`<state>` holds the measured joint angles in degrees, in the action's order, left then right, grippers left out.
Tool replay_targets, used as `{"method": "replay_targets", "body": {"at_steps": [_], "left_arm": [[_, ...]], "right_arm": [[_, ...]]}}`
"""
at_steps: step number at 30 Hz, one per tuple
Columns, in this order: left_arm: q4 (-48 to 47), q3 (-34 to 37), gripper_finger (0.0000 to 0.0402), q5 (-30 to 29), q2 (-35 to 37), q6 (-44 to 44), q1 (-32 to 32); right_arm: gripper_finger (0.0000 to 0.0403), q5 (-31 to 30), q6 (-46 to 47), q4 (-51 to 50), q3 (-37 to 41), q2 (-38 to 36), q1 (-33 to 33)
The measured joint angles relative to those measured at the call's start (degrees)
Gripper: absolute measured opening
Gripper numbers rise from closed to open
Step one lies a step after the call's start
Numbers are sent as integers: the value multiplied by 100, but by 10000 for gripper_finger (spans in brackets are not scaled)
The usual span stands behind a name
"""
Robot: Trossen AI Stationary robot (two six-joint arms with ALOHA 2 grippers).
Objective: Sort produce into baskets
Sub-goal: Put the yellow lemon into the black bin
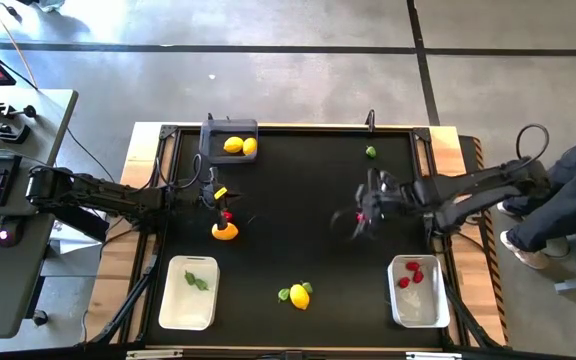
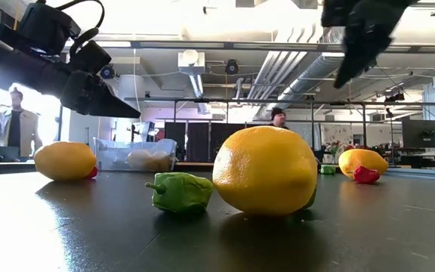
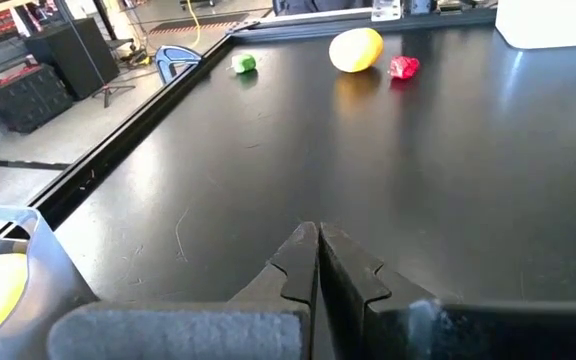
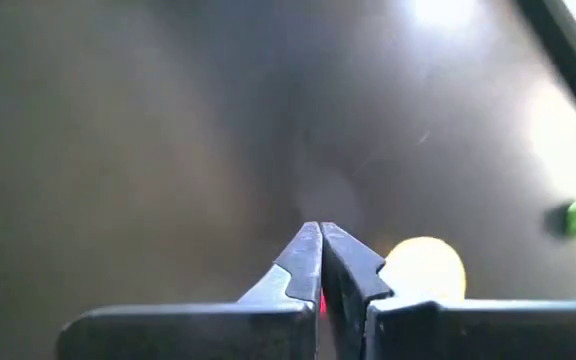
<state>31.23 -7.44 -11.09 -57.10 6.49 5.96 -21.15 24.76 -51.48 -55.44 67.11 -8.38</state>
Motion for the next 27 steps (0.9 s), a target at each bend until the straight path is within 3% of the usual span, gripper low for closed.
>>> {"method": "replay_targets", "body": {"at_steps": [10,21,27], "left_arm": [[-38,0,1,0,0,-23,0],[-41,0,1,2,0,-25,0],[-38,0,1,2,0,-25,0]], "right_arm": [[0,301,-1744,1482,131,-4,1425],[0,1083,-2500,5151,2114,-4,2235],[0,1124,-2398,6047,2730,-141,2380]]}}
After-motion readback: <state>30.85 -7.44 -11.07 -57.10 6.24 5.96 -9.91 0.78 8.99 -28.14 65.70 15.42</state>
